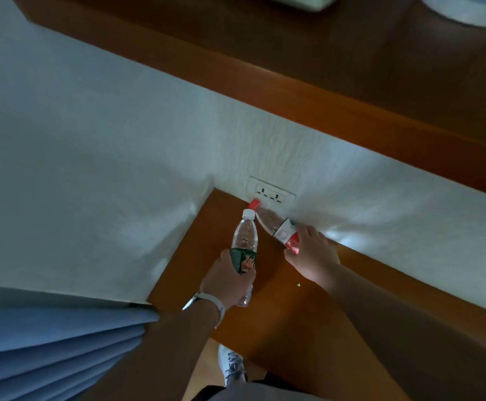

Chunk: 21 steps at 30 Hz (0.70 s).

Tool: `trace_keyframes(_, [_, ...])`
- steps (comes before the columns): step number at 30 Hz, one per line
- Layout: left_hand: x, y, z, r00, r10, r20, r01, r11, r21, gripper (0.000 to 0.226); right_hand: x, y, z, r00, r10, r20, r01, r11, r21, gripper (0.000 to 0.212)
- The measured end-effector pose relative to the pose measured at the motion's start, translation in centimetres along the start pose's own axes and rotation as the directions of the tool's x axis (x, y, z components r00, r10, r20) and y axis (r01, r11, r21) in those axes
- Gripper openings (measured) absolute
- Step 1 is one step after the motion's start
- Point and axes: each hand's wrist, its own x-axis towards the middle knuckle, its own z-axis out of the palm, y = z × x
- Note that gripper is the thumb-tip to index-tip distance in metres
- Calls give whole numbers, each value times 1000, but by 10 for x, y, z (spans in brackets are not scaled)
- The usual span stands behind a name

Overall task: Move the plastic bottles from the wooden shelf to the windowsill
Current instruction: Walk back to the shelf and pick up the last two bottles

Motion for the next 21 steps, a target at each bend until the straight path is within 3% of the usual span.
trace_keyframes(11, [2,-5,-10,997,-10,74,14,998,-60,44,26,0,5,985,105,137,-117,990,82,68])
trace_keyframes(21, [-21,-27,-9,999,-46,-8,40,932,-361,56,-11,3,15,960,143,241,-225,907,357,53])
